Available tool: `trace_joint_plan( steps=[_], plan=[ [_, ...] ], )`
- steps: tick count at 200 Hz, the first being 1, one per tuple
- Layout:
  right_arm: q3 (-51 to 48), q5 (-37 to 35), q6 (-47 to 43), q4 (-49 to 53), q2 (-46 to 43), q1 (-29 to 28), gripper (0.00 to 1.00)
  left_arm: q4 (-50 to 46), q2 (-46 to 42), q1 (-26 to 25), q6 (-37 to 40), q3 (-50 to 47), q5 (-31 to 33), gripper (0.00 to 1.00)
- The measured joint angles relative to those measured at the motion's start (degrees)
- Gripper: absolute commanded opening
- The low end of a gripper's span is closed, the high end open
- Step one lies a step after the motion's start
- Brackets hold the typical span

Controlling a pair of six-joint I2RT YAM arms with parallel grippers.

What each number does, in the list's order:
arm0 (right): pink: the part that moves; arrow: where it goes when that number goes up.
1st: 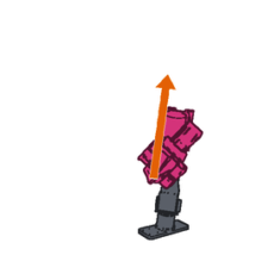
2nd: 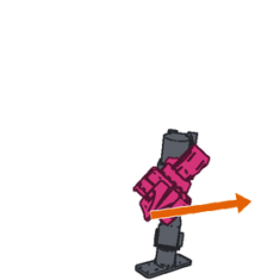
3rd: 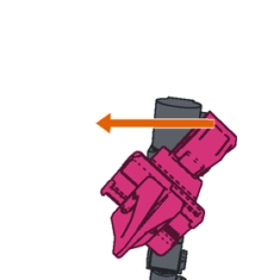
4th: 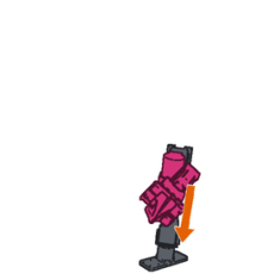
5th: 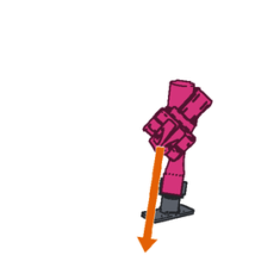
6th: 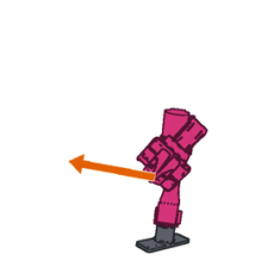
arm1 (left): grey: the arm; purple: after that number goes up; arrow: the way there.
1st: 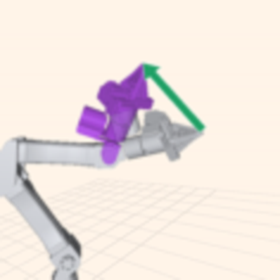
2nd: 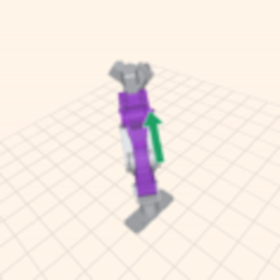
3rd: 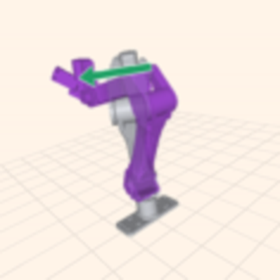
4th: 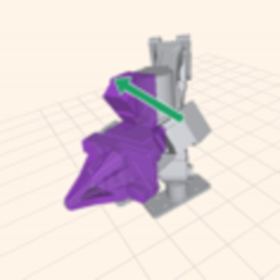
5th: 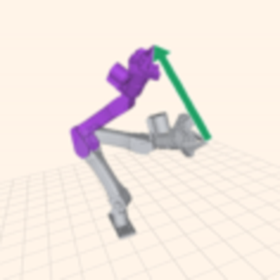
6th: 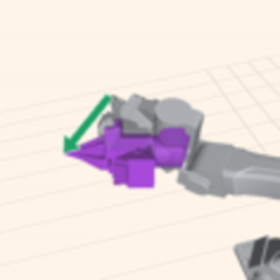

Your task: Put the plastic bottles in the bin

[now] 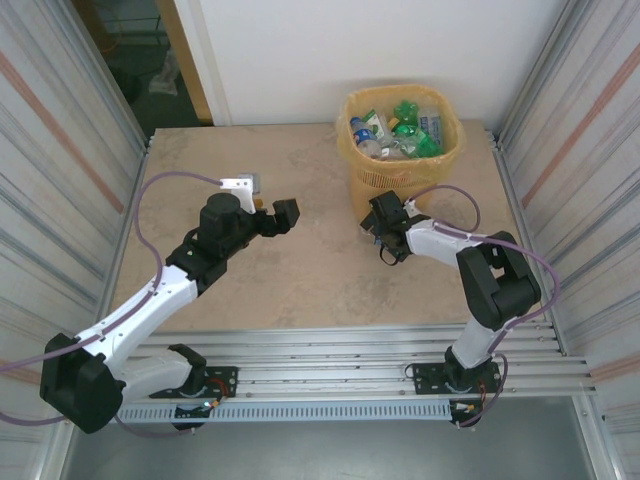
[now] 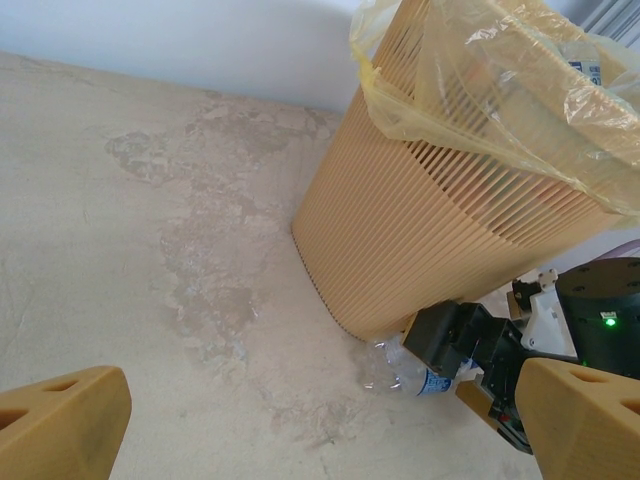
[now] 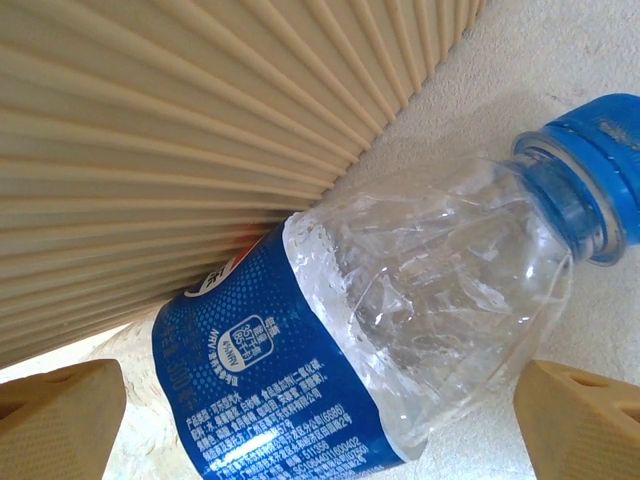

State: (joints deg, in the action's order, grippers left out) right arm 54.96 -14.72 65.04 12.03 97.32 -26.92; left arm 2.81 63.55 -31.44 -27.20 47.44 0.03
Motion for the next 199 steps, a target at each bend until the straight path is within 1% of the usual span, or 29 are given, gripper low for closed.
trace_joint_plan(
  steps=[28,58,111,133,167,199],
  plan=[
    [-1.62,-0.26,-0.2,0.33,-1.86,0.44,0.91,0.0,0.0,0.0,-0.09,0.0,-0.02,0.99],
    [-3.65,-0.57,-0.9,1.92,-4.48,0.76,0.91,0.0,0.0,0.0,-0.11,0.0,0.0,0.99],
    [-5.6,-0.63,-1.29,4.92,-8.59,1.53,0.99,0.0,0.0,0.0,-0.13,0.0,0.0,0.99],
    [-5.57,-0.61,-1.6,4.98,-9.79,1.6,0.99,0.0,0.0,0.0,-0.28,0.0,-0.02,0.99],
    [-4.92,-0.13,-2.67,4.94,-9.79,2.69,0.98,0.0,0.0,0.0,-0.61,0.0,-0.02,0.99],
    [-3.28,0.96,-3.04,4.22,-6.97,3.82,0.98,0.0,0.0,0.0,-0.74,0.0,-0.11,0.99]
  ],
)
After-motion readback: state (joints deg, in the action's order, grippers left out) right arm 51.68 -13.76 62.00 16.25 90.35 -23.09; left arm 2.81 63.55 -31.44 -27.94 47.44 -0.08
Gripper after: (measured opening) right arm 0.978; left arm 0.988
